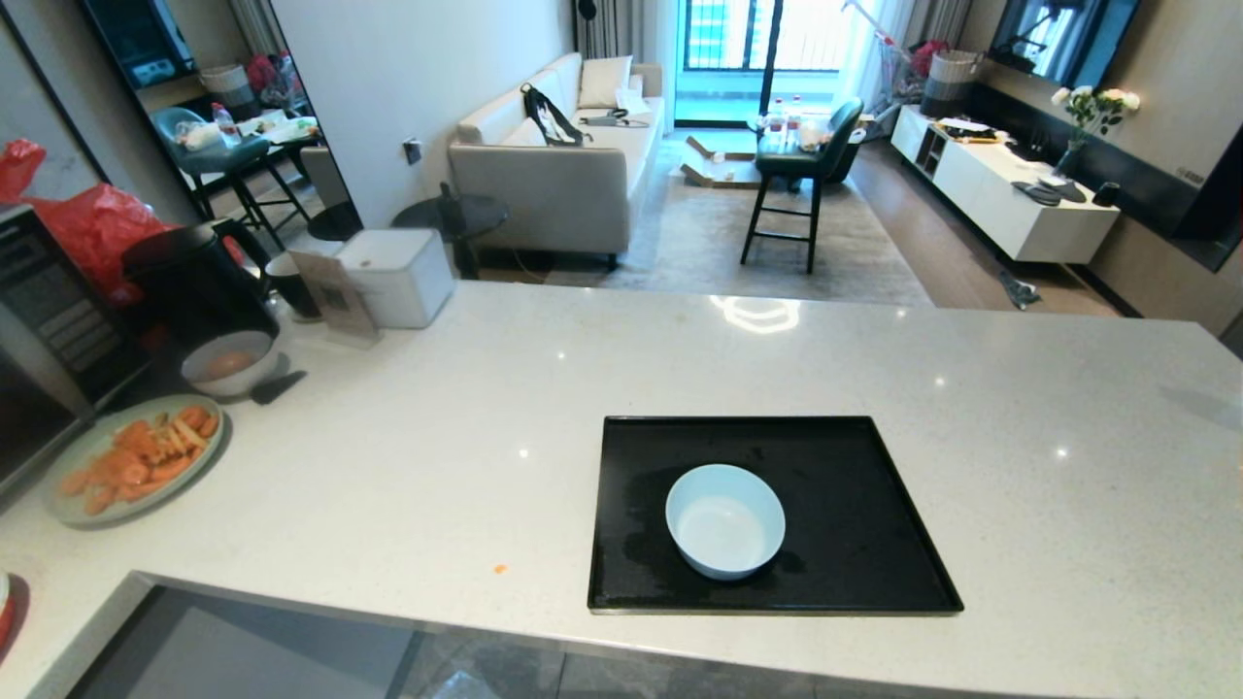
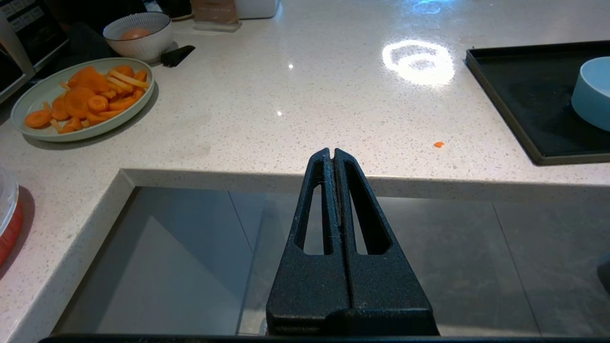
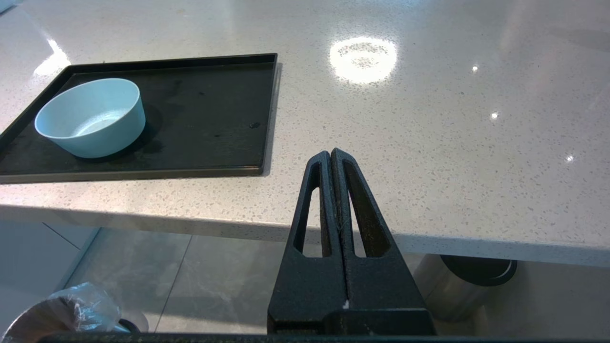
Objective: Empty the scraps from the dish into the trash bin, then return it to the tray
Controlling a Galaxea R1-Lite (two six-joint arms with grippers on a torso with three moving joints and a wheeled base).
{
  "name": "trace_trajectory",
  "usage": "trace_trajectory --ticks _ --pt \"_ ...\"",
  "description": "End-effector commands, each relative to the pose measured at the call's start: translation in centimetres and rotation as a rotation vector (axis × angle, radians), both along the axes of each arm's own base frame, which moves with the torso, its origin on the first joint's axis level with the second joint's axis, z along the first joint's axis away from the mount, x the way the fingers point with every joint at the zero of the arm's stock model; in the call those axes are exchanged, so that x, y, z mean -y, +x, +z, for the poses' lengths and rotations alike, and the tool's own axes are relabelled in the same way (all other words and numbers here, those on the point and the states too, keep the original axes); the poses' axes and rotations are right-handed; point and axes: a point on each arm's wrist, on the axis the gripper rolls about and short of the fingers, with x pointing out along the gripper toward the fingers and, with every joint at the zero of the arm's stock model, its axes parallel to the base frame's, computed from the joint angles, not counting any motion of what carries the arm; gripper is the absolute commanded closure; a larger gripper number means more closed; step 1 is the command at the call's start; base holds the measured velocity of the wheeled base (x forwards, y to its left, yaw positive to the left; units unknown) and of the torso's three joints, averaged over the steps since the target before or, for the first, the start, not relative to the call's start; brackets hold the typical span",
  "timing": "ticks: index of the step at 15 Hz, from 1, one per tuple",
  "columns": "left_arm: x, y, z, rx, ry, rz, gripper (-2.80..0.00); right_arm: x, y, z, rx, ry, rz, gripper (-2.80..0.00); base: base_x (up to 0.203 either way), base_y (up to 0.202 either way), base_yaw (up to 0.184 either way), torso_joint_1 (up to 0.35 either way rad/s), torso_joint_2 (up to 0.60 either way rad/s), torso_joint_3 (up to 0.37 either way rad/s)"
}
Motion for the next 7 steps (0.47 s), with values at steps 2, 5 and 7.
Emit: trace_trajectory --ticks 2,5,7 --pt "0.0 0.0 0.01 0.001 0.0 0.001 0.0 0.04 -0.01 0.01 0.002 0.016 -0.017 0.0 0.0 0.0 0.0 0.0 0.0 0.0" --pt "0.0 0.0 0.01 0.001 0.0 0.001 0.0 0.06 0.0 0.01 0.003 0.034 -0.026 0.0 0.0 0.0 0.0 0.0 0.0 0.0" --pt "0.0 0.0 0.01 0.001 0.0 -0.001 0.0 0.06 -0.01 0.02 0.003 0.034 -0.026 0.0 0.0 0.0 0.0 0.0 0.0 0.0"
